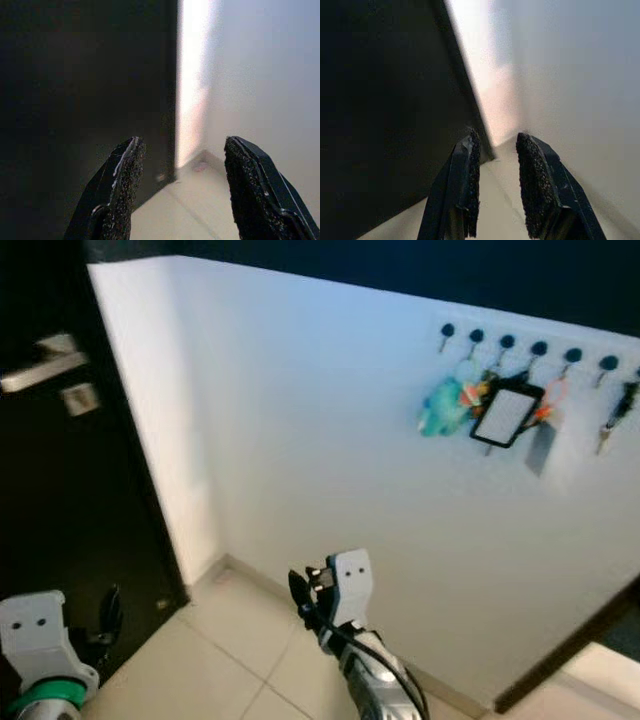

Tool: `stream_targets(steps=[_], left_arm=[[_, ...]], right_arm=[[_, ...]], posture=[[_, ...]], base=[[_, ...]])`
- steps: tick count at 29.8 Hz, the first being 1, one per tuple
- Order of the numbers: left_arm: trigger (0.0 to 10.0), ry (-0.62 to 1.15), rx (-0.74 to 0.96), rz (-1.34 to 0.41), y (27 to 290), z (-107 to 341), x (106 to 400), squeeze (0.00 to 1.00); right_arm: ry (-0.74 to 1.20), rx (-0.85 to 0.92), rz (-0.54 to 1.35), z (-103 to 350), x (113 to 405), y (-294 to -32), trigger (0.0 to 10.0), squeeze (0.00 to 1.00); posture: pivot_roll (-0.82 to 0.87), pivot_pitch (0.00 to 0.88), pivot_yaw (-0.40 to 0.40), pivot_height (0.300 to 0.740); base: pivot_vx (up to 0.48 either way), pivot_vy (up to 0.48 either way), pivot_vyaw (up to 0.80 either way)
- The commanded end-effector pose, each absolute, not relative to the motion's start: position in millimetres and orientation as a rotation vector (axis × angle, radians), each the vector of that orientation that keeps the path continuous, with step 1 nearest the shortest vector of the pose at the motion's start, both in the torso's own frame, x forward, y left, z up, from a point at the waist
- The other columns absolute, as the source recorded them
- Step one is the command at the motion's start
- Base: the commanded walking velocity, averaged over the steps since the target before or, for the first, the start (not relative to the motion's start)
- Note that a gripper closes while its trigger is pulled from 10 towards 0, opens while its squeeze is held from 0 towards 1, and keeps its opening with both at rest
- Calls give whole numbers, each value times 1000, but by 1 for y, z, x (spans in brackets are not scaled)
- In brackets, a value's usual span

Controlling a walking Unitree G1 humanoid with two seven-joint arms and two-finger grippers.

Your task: Hang keys on a hook

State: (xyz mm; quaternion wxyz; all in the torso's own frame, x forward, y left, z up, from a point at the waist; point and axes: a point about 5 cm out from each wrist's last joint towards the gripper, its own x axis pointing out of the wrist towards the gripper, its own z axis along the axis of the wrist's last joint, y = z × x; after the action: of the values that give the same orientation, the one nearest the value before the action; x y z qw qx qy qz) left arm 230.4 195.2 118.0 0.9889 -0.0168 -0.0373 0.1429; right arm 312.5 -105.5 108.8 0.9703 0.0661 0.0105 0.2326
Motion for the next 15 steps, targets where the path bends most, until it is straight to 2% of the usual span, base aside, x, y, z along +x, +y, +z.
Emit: stream_targets(steps=[1,5,7,15], left_arm=[[10000,-67,-28,280,195,118,231,0],[10000,-67,-27,280,195,118,231,0],[10000,-67,-27,281,195,119,231,0],[10000,-68,-25,279,195,119,231,0]], right_arm=[[30,114,470,106,311,-107,10000,0],[30,107,467,106,311,-107,10000,0],[39,161,448,105,312,-108,10000,0],[43,152,444,105,313,-109,10000,0]], posture=[[-56,57,52,740],[-56,57,52,740],[-53,59,53,740],[-53,59,53,740]], base=[[-277,0,738],[-277,0,800],[-277,0,0],[-274,0,0]])
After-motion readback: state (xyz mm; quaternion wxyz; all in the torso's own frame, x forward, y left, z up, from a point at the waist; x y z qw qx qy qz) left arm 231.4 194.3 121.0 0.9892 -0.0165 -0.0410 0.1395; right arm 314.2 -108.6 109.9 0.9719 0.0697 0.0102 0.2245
